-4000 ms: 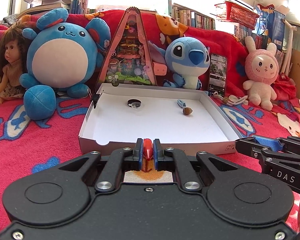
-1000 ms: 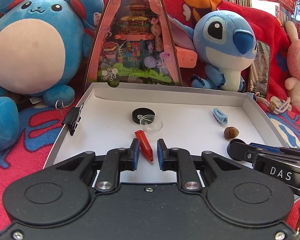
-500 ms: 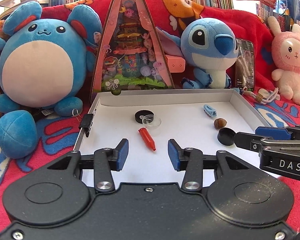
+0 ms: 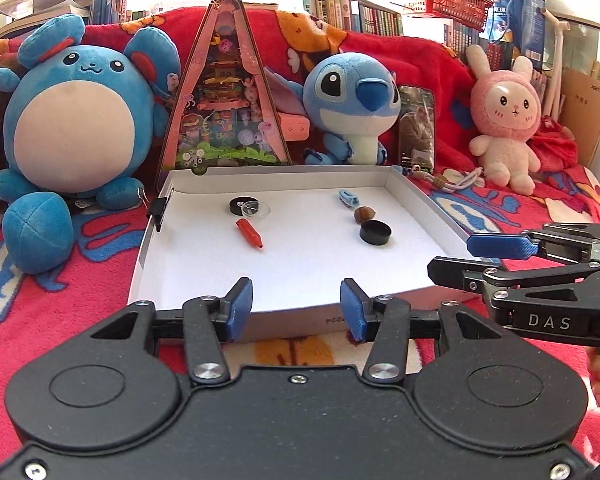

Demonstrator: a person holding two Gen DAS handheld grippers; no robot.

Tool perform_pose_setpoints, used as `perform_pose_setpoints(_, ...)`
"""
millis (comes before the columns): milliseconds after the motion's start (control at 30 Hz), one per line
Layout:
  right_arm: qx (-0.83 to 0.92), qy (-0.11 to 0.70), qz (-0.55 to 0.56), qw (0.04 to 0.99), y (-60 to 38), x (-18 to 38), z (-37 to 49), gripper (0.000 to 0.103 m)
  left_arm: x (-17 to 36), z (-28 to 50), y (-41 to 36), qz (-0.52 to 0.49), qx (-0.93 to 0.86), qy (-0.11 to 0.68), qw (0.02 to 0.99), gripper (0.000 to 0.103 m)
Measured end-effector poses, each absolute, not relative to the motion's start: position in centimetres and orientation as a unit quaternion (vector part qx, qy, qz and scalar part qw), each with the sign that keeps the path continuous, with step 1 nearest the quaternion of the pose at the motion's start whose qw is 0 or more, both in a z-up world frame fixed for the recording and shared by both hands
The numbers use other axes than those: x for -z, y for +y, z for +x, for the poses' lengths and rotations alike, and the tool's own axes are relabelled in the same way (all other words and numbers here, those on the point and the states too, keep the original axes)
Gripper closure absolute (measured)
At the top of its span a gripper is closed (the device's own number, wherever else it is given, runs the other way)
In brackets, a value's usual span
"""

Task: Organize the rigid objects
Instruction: 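Open both tools to drop the crayon and cap, then withdraw, then grasp another black round cap with the left tool while the right tool grasps the black binder clip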

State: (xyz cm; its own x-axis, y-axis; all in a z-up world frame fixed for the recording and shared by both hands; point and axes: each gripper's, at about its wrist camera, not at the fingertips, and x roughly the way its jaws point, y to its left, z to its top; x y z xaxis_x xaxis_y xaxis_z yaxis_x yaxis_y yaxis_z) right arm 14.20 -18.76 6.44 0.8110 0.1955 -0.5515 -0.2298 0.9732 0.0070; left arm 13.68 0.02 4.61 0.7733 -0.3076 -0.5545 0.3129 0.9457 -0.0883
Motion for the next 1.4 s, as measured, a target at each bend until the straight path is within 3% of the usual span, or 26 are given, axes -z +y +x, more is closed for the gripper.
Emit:
perform_pose_setpoints(867, -0.143, 0.304, -0.039, 0.941, -18.6, -5.5, 8.2, 0.036, -3.3, 6.3, 0.2, 0.021, 0.217, 0.309, 0.926, 0.056)
perform_pose_setpoints(1200, -0.150, 0.317, -0.048, 0.935, -18.1, -4.7, 7.6, 0.036, -2.5, 5.3, -0.5, 0.044, 0.228, 0.313, 0.921, 0.067)
perform_pose_setpoints(1400, -0.152, 0.320, -0.057, 0.933, -17.7, -4.4, 7.3, 0.036, -2.4, 4.9, -0.6, 0.048, 0.232, 0.314, 0.920, 0.069)
